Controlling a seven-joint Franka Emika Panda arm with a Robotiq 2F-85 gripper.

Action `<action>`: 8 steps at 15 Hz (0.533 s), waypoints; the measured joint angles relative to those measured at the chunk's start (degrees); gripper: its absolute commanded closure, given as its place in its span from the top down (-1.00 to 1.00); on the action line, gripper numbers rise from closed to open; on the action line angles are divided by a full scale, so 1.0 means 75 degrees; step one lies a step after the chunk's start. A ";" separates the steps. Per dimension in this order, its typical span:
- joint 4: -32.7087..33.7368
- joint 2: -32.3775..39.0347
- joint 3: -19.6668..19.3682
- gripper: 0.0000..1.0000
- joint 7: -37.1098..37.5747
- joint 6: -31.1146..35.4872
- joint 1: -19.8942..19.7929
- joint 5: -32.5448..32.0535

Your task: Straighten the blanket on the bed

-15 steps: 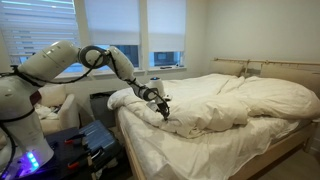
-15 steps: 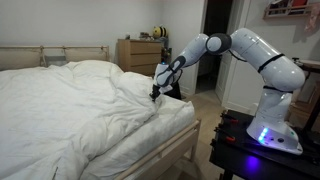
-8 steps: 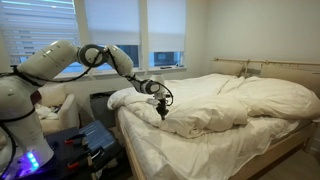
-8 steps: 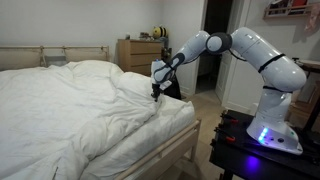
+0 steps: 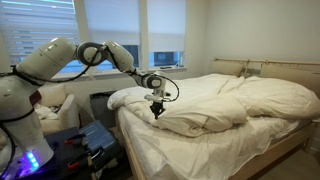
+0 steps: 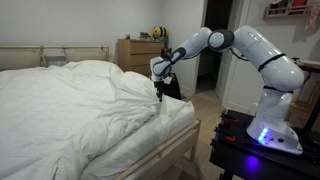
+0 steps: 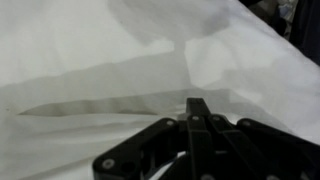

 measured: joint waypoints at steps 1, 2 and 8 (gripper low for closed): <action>-0.0005 -0.0017 0.0010 -1.00 -0.0280 -0.0225 0.0000 -0.0025; -0.0029 -0.0032 0.0021 -1.00 -0.0550 -0.0416 0.0003 -0.0073; -0.0154 -0.0070 0.0098 -1.00 -0.1493 -0.1568 0.0115 -0.0599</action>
